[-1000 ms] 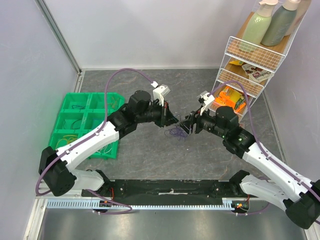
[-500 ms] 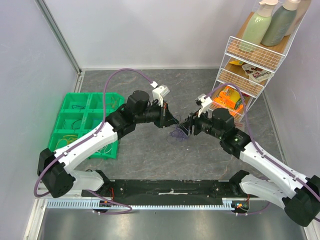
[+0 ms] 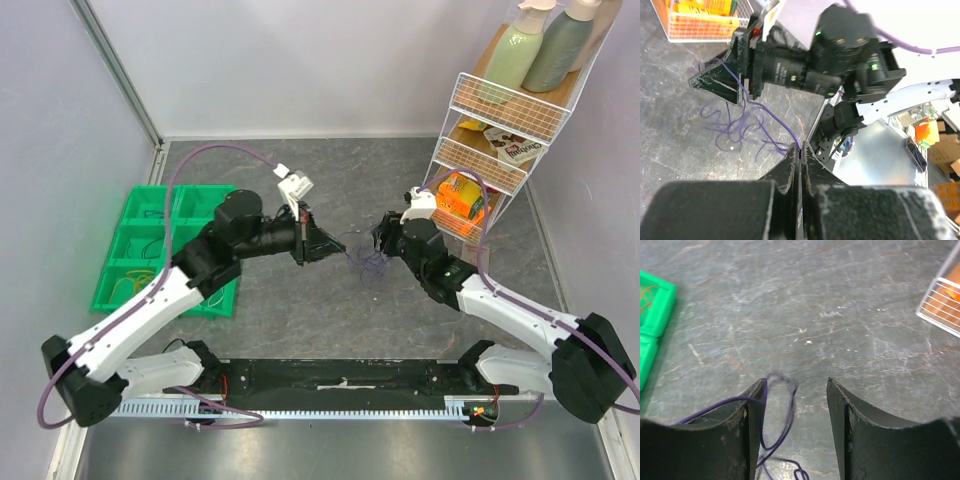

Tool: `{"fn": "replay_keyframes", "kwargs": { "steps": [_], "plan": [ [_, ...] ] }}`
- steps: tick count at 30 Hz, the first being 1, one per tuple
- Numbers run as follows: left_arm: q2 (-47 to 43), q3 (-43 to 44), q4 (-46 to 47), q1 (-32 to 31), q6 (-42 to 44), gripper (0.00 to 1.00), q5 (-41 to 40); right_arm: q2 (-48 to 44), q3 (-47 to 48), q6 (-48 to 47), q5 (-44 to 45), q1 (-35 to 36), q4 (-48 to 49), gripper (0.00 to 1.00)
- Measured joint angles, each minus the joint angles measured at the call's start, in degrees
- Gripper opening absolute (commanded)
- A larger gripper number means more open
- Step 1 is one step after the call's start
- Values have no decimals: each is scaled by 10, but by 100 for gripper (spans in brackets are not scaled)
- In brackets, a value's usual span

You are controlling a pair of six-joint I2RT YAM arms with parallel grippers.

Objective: Untangle the cables

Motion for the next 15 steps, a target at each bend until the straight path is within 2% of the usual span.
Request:
{"fn": "replay_keyframes", "kwargs": {
  "steps": [4,8,11,15],
  "plan": [
    [-71,-4,-22,0,1,2,-33,35,0,17,47,-7,0,61],
    [-137,13,-70,0,16,2,-101,45,-14,24,50,-40,-3,62],
    [-154,60,-111,0,33,2,-151,45,-33,25,37,-81,-7,61],
    [-153,113,-141,0,51,2,-194,45,-36,23,26,-95,-25,57]
  ]
}}
